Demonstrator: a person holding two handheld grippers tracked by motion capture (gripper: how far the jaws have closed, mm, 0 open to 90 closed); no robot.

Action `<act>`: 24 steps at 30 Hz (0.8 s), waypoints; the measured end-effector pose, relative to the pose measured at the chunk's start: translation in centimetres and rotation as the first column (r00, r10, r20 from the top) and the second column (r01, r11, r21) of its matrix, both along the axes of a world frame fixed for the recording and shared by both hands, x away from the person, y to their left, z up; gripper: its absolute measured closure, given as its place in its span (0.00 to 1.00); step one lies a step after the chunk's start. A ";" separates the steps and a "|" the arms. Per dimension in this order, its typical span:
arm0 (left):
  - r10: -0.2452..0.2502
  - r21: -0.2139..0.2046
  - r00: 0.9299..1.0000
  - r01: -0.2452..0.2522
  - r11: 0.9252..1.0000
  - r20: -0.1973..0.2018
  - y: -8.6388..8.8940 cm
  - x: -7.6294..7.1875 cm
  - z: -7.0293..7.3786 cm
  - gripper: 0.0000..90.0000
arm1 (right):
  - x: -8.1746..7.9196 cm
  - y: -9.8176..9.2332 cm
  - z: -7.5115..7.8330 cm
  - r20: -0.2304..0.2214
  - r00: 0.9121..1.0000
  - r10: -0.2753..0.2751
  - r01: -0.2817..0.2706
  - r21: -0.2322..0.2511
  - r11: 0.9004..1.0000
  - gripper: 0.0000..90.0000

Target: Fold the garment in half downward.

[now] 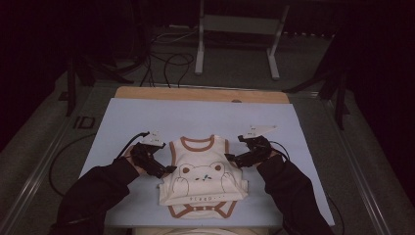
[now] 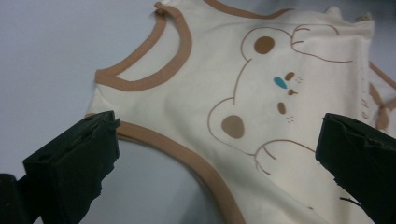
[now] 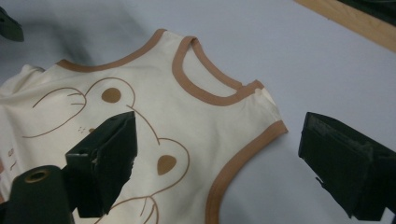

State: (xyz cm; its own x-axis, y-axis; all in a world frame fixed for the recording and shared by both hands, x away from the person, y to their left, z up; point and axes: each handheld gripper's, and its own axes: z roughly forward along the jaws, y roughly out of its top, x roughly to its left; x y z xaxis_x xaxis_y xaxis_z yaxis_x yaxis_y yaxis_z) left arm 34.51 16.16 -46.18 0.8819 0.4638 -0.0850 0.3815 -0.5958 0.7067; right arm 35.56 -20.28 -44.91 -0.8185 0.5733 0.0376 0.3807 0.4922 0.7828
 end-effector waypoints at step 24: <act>0.053 0.001 0.998 -0.052 0.999 -0.019 -0.8 4.4 -2.4 0.00 | 4.6 0.7 -3.2 -0.061 0.997 -0.040 0.039 -0.011 0.999 0.15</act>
State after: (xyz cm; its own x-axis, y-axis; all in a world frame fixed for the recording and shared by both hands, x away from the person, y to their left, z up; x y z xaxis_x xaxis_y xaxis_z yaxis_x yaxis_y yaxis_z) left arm 38.96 15.34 -48.61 0.8545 0.5095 -0.1014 0.4258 -0.5752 0.6984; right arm 40.18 -19.57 -48.09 -0.7915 0.6057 0.0815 0.4473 0.4833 0.7526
